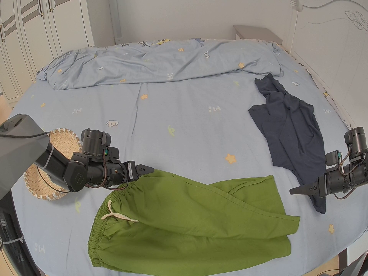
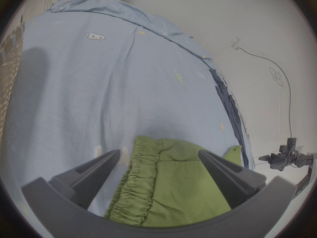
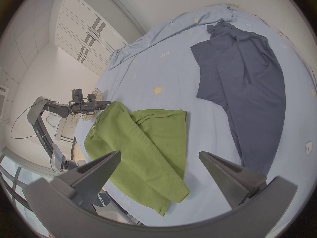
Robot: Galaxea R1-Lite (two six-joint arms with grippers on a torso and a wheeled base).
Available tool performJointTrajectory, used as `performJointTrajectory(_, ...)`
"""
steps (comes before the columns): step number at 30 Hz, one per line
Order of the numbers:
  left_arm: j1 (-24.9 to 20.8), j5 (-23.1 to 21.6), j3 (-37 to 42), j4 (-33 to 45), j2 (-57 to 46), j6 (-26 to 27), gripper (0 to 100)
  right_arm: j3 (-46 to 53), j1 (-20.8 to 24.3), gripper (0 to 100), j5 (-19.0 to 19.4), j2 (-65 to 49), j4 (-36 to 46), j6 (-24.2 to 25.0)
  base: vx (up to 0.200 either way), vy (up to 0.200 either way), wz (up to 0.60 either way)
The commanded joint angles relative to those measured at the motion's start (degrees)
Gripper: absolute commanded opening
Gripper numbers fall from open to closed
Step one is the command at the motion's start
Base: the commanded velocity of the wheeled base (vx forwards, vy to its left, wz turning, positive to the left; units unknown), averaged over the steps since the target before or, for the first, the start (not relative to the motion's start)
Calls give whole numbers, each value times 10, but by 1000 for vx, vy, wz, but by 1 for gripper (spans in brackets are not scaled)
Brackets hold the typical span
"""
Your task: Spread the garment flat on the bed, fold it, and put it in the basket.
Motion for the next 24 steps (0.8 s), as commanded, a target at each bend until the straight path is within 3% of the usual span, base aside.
performJointTrajectory(1,1,1,0,2,1,-2,100,1,7,100,0,1,0,1,0,0,0)
performJointTrajectory(2,1,1,0,1,1,-3,0,1,8,100,0,1,0,1,0,0,0)
performJointTrajectory(14,4,10,4,1,-5,-2,0,7,8,100,0,-1,0,1,0,0,0)
performJointTrajectory(24,13,29,39,1,-96,-6,0,43,-11,100,0,-5,0,1,0,0,0)
